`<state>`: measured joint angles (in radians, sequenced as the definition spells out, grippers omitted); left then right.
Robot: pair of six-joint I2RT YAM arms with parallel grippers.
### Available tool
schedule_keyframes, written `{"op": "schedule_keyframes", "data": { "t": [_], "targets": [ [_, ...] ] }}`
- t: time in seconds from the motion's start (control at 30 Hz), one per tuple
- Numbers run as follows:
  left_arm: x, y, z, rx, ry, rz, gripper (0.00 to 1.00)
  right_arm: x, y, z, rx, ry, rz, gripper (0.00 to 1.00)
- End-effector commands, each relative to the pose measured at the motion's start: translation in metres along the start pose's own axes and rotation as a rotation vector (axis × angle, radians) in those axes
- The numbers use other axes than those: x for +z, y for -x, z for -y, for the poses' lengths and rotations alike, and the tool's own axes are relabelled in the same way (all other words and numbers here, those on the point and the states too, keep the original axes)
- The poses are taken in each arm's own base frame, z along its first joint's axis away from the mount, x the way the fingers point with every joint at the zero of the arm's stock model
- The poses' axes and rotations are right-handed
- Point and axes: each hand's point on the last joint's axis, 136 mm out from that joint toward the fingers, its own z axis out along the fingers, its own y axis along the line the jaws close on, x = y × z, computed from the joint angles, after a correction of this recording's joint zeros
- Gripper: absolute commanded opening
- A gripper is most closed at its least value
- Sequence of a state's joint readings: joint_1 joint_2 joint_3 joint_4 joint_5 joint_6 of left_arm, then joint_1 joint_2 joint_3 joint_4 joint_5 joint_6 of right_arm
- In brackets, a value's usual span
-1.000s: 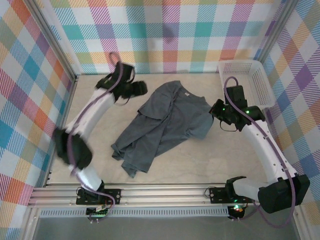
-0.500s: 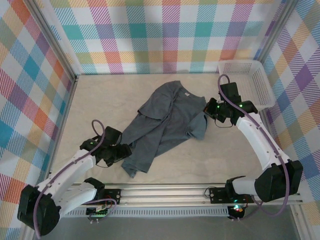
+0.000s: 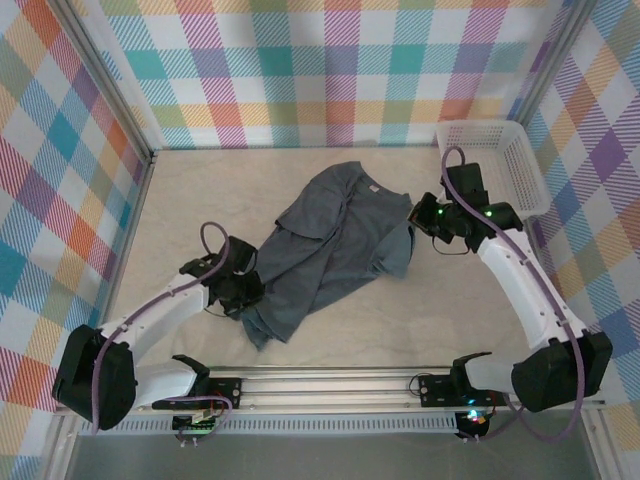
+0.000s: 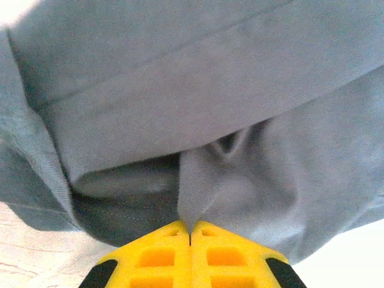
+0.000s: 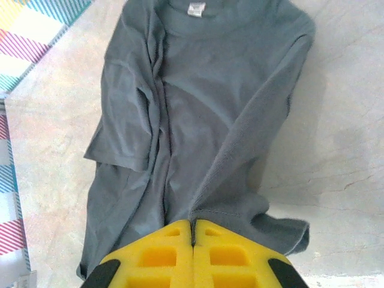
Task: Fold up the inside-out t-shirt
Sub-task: Flatten out the T-shirt at the center of the table, then smooth out the T-shirt at the center of the table.
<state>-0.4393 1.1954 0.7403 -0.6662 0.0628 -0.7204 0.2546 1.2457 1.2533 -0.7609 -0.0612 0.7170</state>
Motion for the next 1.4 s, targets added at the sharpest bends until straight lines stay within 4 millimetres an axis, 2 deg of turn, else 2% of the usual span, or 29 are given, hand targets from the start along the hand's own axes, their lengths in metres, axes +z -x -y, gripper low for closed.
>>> {"op": "schedule_keyframes", "data": {
  "t": [0.0,0.07,0.13,0.3,0.37,0.43,0.5,0.57,0.63,0.77,0.83,0.87,0.93,1.0,1.07,1.17,1.23,1.37],
  "targets": [
    [-0.034,0.033,0.001,0.033,0.032,0.087,0.00,-0.052,0.026,-0.012,-0.042,0.017,0.165,0.00],
    [-0.061,0.057,0.003,0.035,0.035,0.147,0.00,-0.085,0.041,-0.011,-0.067,-0.005,0.280,0.00],
    [-0.086,0.078,0.006,0.039,0.021,0.194,0.00,-0.127,0.058,-0.011,-0.102,-0.035,0.422,0.00],
    [-0.144,0.122,0.019,0.001,-0.093,0.285,0.00,-0.249,0.097,-0.017,-0.203,-0.115,0.774,0.00],
    [-0.164,0.138,0.024,-0.017,-0.138,0.331,0.00,-0.284,0.107,-0.022,-0.231,-0.128,0.870,0.00],
    [-0.173,0.153,0.026,-0.032,-0.162,0.365,0.00,-0.297,0.113,-0.027,-0.263,-0.152,0.901,0.00],
    [-0.166,0.170,0.025,-0.051,-0.164,0.363,0.00,-0.287,0.120,-0.026,-0.280,-0.194,0.883,0.00],
    [-0.145,0.186,0.023,-0.073,-0.163,0.349,0.00,-0.263,0.120,-0.025,-0.281,-0.206,0.822,0.00],
    [-0.117,0.201,0.025,-0.086,-0.175,0.315,0.00,-0.226,0.118,-0.021,-0.281,-0.212,0.725,0.00],
    [-0.049,0.224,0.012,-0.108,-0.135,0.213,0.01,-0.135,0.108,0.018,-0.156,-0.195,0.419,0.00],
    [-0.013,0.228,0.004,-0.125,-0.131,0.150,0.10,-0.090,0.096,0.035,-0.123,-0.190,0.267,0.00],
    [0.000,0.230,0.004,-0.133,-0.151,0.125,0.19,-0.069,0.087,0.043,-0.122,-0.196,0.199,0.00],
    [0.008,0.230,0.008,-0.133,-0.190,0.121,0.37,-0.038,0.073,0.053,-0.111,-0.188,0.103,0.00],
    [0.000,0.228,0.013,-0.126,-0.216,0.133,0.47,-0.025,0.062,0.053,-0.095,-0.151,0.050,0.00],
    [-0.011,0.218,0.019,-0.094,-0.209,0.149,0.50,-0.020,0.056,0.050,-0.078,-0.114,0.031,0.00],
    [-0.022,0.185,0.040,0.079,-0.101,0.160,0.51,-0.017,0.052,0.046,-0.060,-0.077,0.024,0.00],
    [-0.017,0.159,0.053,0.202,-0.002,0.157,0.51,-0.015,0.050,0.043,-0.052,-0.058,0.014,0.00],
    [0.011,0.135,0.054,0.240,0.091,0.109,0.52,-0.011,0.046,0.039,-0.038,-0.030,-0.006,0.00]
  ]
}}
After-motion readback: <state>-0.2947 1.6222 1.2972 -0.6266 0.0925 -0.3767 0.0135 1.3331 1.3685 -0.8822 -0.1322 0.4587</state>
